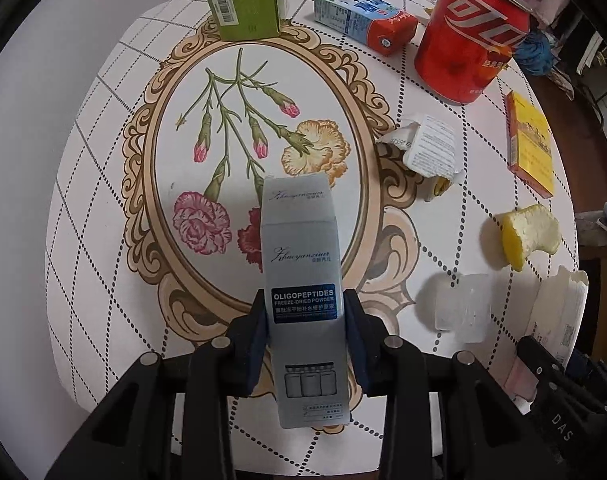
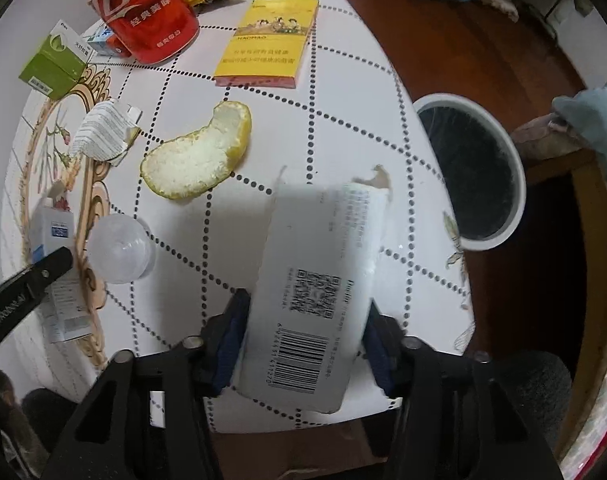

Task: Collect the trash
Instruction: 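Grasp the white barcode box with the right tool while the left grasps the white oligopeptide box, then carry both white boxes over the trash bin and open both tools, then grasp the orange peel with the right tool while the left grasps the clear cup, then carry the orange peel and clear cup over the bin and release both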

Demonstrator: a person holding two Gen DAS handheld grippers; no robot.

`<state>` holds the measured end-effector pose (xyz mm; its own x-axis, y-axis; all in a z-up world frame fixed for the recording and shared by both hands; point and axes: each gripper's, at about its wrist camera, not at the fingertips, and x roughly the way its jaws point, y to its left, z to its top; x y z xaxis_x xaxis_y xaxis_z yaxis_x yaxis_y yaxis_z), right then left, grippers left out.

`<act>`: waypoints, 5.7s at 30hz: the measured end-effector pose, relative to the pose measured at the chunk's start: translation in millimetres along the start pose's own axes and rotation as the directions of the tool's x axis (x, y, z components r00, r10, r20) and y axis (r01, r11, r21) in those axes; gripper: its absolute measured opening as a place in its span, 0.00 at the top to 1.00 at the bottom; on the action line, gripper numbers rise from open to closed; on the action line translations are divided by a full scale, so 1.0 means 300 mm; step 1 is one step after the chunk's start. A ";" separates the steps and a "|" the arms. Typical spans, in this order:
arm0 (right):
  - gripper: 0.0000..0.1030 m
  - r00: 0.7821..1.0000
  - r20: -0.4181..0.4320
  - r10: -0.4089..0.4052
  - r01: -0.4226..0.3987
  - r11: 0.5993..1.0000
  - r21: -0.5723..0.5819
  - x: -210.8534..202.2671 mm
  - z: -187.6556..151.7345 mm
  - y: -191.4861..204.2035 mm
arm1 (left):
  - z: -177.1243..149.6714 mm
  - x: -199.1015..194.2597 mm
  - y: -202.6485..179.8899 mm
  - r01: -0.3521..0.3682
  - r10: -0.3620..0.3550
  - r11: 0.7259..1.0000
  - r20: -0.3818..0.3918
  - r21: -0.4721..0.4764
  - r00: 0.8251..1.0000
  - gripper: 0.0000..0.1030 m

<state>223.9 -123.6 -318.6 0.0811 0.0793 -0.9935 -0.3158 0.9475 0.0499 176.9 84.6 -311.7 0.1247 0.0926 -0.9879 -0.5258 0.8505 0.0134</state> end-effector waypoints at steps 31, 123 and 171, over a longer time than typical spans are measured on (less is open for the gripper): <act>0.51 0.969 0.246 0.032 -0.080 0.979 0.188 -0.304 0.118 -0.861 | 0.103 -0.263 -0.937 0.332 -0.376 0.870 0.057 0.366 0.925 0.69; 0.87 0.952 0.121 0.280 -0.271 0.959 -0.081 0.007 0.252 0.021 | -0.051 -0.056 -0.014 -0.112 0.117 0.991 0.060 -0.074 0.991 0.04; 0.92 0.903 0.394 0.172 -0.203 0.978 0.039 -0.485 0.157 -0.510 | -0.004 -0.569 -0.638 0.138 -0.253 0.937 0.350 0.321 0.902 0.63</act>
<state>304.9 -265.5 -176.9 0.3911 0.3564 -0.8486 -0.2885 0.9230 0.2547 255.3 -94.6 -145.7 0.5403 0.0498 -0.8400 -0.2055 0.9758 -0.0744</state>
